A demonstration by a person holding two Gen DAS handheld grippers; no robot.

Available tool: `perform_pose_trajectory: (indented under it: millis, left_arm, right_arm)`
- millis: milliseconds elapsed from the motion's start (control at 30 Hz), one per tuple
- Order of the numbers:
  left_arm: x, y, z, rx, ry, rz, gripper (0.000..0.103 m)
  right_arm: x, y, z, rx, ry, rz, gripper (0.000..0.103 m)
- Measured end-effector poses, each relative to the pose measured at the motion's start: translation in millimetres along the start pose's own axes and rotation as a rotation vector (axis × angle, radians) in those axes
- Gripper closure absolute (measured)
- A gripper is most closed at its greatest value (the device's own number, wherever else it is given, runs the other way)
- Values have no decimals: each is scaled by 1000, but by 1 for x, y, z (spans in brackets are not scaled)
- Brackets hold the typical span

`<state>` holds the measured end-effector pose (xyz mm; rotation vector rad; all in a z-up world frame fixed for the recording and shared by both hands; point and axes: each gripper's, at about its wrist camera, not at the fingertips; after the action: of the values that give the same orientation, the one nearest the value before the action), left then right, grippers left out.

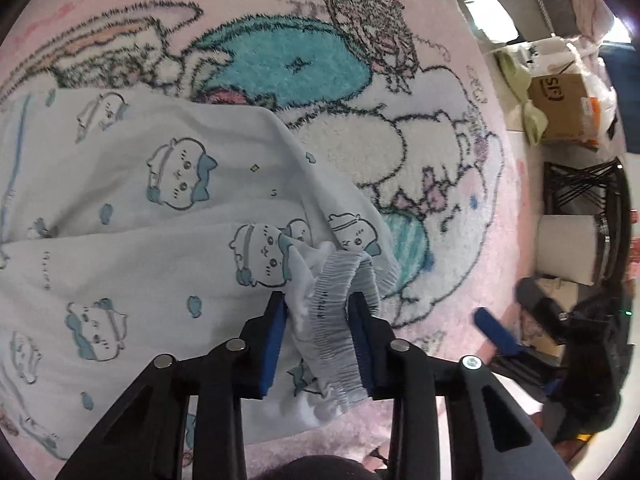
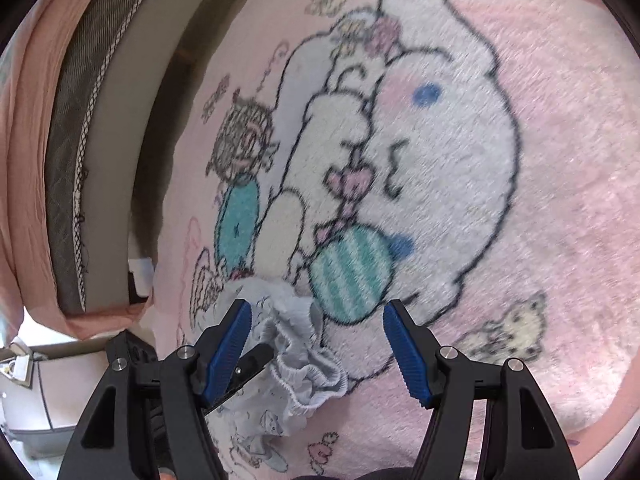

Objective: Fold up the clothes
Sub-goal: 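Grasp the elastic cuff with the left gripper while the right gripper grasps another cuff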

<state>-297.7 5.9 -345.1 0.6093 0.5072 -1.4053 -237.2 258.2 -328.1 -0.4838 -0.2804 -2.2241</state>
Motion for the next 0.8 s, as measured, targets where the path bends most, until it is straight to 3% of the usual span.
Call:
perform_pose_trajectory:
  millis: [233, 300, 433, 500, 633, 733, 800]
  left_arm:
    - [17, 0, -6, -8, 111, 76, 79]
    - [21, 0, -8, -11, 141, 93, 79]
    - [24, 0, -10, -23, 169, 99, 79]
    - [25, 0, -10, -22, 168, 91, 79]
    - [23, 1, -11, -20, 163, 69, 80]
    - [22, 1, -12, -24, 169, 61, 80]
    - [25, 1, -12, -28, 186, 64, 80]
  right_arm:
    - [16, 9, -42, 56, -54, 44, 38]
    - [16, 9, -54, 89, -79, 23, 47]
    - [12, 8, -67, 100, -83, -24, 52]
    - [12, 8, -70, 89, -74, -31, 61]
    - [18, 6, -77, 91, -42, -18, 69]
    - [24, 5, -85, 101, -40, -2, 86]
    - [27, 6, -85, 81, -35, 28, 88]
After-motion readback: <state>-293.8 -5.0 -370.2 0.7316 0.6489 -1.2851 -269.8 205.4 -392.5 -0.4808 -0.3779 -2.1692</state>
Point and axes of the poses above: each gripper's, at about its wrist camera, not at the fingertips, and z roughly against the way its jaws point, x to its left, y to its underside, and after that the axes turned 11 degrees about y, right-handed
